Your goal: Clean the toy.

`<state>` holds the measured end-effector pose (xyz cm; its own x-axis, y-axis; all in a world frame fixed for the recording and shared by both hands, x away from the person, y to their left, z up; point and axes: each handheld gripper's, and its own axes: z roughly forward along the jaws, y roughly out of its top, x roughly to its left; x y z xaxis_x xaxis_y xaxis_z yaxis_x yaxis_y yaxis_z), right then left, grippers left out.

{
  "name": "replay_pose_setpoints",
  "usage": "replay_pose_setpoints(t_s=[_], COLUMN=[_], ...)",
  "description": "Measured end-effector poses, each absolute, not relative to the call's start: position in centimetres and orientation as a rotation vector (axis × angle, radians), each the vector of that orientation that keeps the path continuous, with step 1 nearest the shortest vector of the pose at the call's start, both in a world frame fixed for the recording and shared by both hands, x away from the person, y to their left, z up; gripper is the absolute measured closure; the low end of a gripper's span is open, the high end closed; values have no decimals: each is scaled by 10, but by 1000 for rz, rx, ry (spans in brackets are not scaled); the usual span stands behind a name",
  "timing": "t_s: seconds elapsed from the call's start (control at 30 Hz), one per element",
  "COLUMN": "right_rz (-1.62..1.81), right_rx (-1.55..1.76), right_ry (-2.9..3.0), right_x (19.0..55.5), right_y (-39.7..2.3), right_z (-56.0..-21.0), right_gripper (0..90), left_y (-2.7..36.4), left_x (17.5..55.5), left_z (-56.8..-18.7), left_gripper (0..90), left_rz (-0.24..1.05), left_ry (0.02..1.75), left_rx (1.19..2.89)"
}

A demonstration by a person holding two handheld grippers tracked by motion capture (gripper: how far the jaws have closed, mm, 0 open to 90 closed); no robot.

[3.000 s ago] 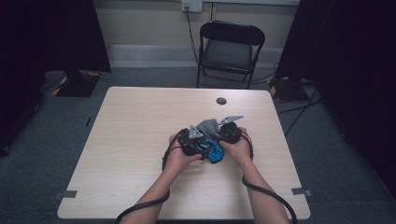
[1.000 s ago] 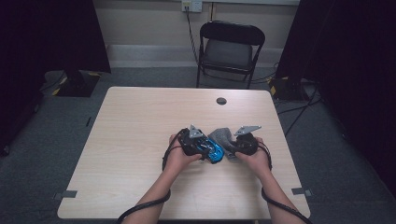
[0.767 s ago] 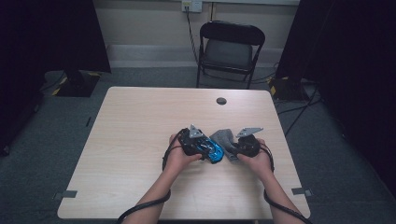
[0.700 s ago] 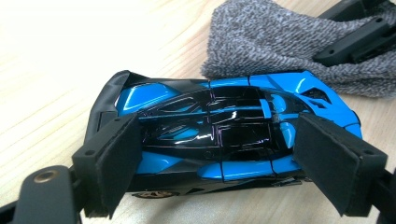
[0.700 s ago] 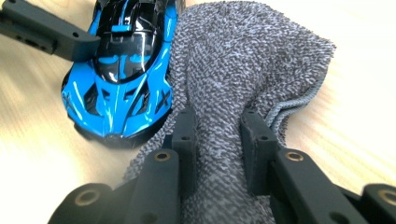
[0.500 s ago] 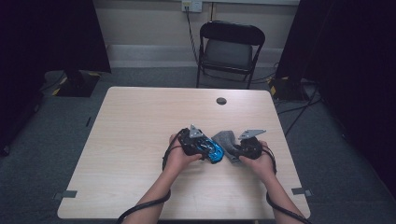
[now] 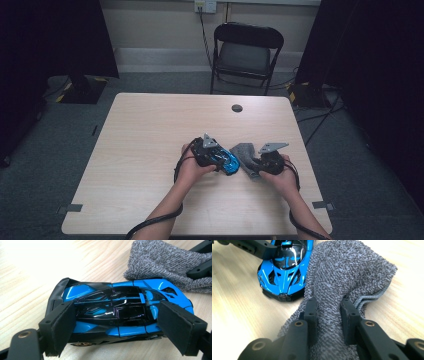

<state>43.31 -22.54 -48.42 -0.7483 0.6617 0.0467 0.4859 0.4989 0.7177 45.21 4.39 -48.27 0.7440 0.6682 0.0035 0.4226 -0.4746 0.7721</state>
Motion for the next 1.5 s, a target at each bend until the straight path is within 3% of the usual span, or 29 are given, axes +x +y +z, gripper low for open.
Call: replay_pose_setpoints(t_s=[1.5], right_rz=[1119], right_rx=[959], right_ry=[2553], right_x=[387], right_y=[-255], right_z=[-483], right_gripper=[707], left_y=[43], left_x=[453], left_z=[-481], left_gripper=[154], left_rz=[390], left_ry=[819], left_rx=[2155])
